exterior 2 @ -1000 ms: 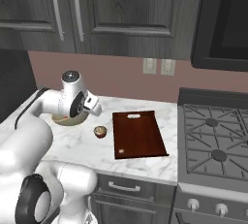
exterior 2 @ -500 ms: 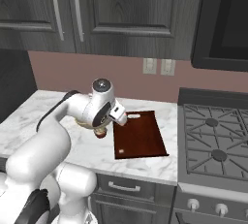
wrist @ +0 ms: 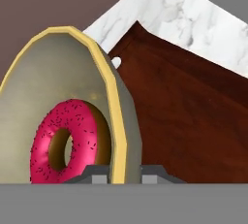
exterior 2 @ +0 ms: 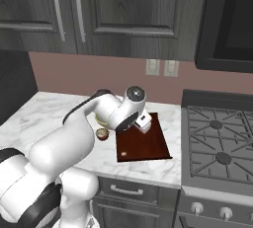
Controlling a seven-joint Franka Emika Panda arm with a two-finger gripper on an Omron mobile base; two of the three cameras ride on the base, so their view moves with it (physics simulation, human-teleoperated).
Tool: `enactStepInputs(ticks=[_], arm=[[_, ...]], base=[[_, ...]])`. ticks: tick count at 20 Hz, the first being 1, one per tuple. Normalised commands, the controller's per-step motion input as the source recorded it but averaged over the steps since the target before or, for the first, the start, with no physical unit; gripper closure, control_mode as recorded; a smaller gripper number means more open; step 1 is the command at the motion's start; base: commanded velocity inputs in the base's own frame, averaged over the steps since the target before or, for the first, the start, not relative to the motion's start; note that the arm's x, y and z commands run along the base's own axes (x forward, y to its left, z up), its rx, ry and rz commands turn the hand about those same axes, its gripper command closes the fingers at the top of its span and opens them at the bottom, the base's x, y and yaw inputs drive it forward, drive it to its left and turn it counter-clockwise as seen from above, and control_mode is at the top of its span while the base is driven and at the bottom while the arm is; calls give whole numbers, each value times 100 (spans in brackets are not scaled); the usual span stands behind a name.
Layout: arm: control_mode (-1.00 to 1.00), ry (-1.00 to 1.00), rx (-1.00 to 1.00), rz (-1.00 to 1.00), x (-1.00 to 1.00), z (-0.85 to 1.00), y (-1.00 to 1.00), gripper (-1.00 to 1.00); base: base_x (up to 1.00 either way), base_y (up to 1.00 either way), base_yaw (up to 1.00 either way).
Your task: Place the bowl with donut and the cupcake onto the tray.
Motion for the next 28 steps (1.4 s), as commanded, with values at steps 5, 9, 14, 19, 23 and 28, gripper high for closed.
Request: enactStepInputs(ticks=[5,9,14,19,23,28], arm=[[-100,0,6,4,6,-8,-23,100],[-100,0,2,3,3,-25,-22,100],[-100,0,4,2,7,-25,-17,100],[-100,0,6,1,19,-12,-14,100],[-100,0,6,0,32,-6,-15,100],[-100,0,2,0,19,-11,-8,100]], base=[[0,0,0],[0,0,0],[0,0,0],[0,0,0],[0,0,0],[0,0,0]])
